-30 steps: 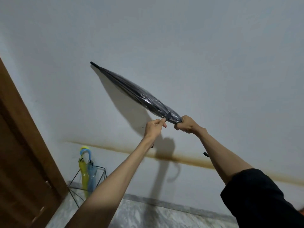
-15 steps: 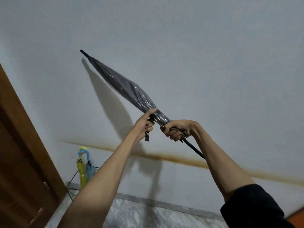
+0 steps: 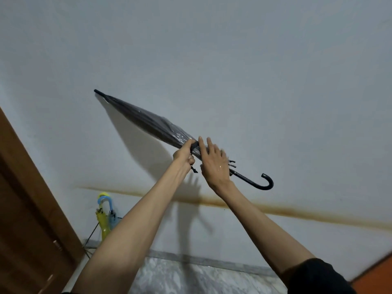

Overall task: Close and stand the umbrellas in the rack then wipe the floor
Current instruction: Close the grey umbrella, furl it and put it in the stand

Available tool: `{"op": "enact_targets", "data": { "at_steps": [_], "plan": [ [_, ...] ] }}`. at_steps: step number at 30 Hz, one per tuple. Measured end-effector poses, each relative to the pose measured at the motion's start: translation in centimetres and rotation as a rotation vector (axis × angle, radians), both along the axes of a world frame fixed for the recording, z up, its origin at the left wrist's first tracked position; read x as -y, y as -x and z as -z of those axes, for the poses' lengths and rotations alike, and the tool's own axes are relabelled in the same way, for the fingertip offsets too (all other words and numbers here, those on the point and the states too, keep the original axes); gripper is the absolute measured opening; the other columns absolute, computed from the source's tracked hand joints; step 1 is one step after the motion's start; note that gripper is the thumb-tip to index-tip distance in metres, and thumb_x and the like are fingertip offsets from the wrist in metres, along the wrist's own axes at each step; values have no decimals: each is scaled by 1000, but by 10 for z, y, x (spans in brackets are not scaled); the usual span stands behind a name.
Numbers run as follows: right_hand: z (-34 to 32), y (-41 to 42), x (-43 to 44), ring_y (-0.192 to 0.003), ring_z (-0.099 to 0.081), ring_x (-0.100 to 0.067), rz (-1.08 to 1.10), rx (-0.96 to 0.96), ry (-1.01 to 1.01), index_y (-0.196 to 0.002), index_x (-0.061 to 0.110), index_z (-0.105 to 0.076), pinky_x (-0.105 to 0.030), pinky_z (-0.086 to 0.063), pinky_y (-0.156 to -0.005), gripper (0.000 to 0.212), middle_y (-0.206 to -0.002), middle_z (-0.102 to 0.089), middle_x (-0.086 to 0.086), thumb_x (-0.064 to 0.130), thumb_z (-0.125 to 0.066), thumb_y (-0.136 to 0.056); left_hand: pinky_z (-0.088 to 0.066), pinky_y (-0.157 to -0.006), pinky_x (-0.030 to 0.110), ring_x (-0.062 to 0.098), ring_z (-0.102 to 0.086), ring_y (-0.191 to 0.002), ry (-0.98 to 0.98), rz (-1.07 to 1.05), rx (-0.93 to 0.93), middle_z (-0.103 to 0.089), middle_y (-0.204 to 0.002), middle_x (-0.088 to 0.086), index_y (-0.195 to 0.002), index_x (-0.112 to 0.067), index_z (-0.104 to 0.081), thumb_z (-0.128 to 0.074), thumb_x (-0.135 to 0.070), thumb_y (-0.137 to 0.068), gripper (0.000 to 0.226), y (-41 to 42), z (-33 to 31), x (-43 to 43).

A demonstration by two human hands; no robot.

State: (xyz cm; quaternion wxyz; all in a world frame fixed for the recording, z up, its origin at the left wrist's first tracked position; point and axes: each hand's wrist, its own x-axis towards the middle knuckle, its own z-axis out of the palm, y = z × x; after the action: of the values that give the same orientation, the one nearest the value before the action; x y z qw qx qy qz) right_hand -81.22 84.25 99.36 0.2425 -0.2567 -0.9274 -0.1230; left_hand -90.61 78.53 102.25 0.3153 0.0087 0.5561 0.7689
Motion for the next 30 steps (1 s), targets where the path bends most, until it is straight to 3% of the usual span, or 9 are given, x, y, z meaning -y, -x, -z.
{"op": "enact_targets", "data": {
  "at_steps": [1,3,7,9,12,15,19,26,30],
  "plan": [
    [3,1,-2,-97,-62,-32,-3,21,16,-149,20,-26,-41,-47,-71,90,-127,-55,-9,13,-75,-74,-12,-31,14,7,-16,-28,14,-1,0,-47,-52,-7,-63,-17,-56,-68,-22,-77,19,1,3,1],
    [1,1,-6,-78,-63,-32,-22,19,48,-139,19,-39,-35,-38,-56,62,-101,-61,-7,18,-67,-83,-11,-32,15,7,-15,-29,47,1,-4,-36,-48,-7,-60,-18,-51,-71,-22,-75,26,2,9,4],
    [-10,6,-18,-76,-62,-36,-90,-35,257,-106,14,-53,-32,-38,-58,26,-84,-66,-10,19,-58,-81,-14,-36,20,8,-16,-38,78,85,-117,-24,-45,-8,-59,-22,-40,-77,-39,-74,44,6,13,15],
    [-20,7,-26,-67,-61,-30,-113,-20,498,-86,21,-57,-27,-40,-54,16,-70,-64,-4,15,-57,-71,-14,-38,21,9,-16,-42,85,171,-235,-23,-48,-8,-62,-25,-37,-71,-46,-80,44,10,17,23],
    [-36,11,-37,-52,-49,-21,-180,47,909,-65,20,-48,-22,-38,-49,18,-58,-55,-1,12,-64,-67,-13,-36,18,7,-14,-42,36,235,-276,-21,-49,-10,-65,-25,-31,-57,-32,-95,40,16,23,34],
    [-46,13,-39,-49,-44,-22,-205,144,1100,-63,13,-48,-28,-39,-49,18,-56,-54,-11,14,-66,-64,-15,-37,17,5,-16,-41,53,253,-342,-25,-48,-10,-65,-22,-34,-55,-27,-98,39,13,26,40],
    [-57,15,-31,-41,-41,-20,-205,270,1244,-59,12,-47,-21,-36,-44,20,-49,-47,-10,15,-65,-67,-18,-41,17,6,-21,-43,94,240,-406,-30,-54,-7,-83,-17,-60,-63,-40,-91,24,6,27,52],
    [-48,15,-32,-39,-31,-9,-288,480,1753,-68,16,-43,-16,-23,-37,17,-55,-41,0,8,-57,-68,-6,-38,20,8,-6,-46,-75,344,-239,-14,-49,-9,-62,-26,-49,-67,-42,-87,35,9,28,61],
    [-54,13,-29,-50,-51,-13,-259,532,1678,-78,13,-50,-22,-45,-48,13,-65,-54,-2,17,-62,-78,-6,-37,21,8,-8,-43,-43,253,-208,-17,-47,-9,-62,-26,-48,-72,-46,-80,36,9,27,51]
  ]
}}
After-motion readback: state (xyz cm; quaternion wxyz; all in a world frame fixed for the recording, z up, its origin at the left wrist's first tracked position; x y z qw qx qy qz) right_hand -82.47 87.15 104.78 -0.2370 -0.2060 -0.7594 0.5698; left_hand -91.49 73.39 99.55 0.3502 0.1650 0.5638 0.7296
